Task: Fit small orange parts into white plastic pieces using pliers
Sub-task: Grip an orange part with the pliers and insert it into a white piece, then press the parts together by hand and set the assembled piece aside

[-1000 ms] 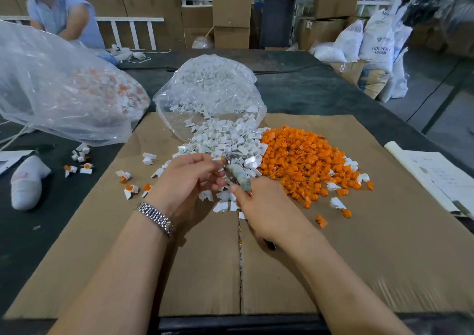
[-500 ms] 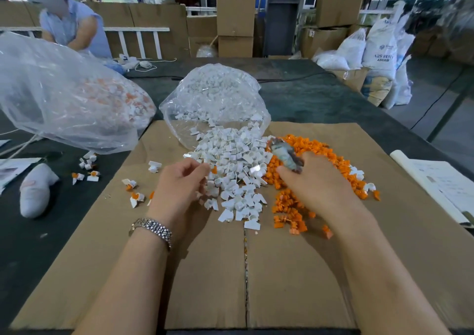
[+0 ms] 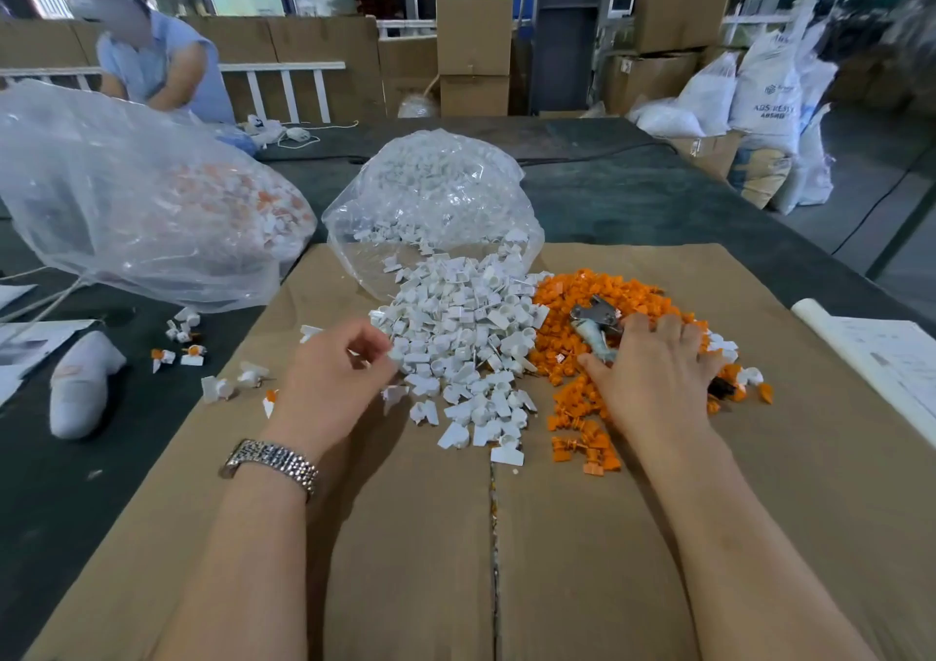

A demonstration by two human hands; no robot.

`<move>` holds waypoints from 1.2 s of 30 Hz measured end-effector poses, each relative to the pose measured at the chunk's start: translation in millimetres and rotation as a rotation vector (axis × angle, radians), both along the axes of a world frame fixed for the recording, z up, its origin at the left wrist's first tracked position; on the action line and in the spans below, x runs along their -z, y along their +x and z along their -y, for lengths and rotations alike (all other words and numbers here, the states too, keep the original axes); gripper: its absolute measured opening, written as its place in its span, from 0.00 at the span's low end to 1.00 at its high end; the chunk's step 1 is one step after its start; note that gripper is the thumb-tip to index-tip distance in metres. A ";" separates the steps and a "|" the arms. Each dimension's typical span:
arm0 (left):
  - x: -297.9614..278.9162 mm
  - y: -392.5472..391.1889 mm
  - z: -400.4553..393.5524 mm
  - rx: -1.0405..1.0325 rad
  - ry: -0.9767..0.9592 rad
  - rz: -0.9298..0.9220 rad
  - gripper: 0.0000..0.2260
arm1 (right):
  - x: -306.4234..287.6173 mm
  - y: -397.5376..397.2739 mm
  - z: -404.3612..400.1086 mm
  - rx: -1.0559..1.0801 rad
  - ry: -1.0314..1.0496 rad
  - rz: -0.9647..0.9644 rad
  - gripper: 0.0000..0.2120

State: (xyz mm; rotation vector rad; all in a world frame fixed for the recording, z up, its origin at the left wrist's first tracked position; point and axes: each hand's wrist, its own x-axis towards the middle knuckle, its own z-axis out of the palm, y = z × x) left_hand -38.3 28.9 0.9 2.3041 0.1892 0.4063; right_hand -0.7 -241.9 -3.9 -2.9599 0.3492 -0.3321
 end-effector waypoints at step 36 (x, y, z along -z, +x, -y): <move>-4.4 2.6 33.3 0.334 -1.340 -0.242 0.04 | 3.8 -8.5 -24.2 -0.405 0.372 0.263 0.06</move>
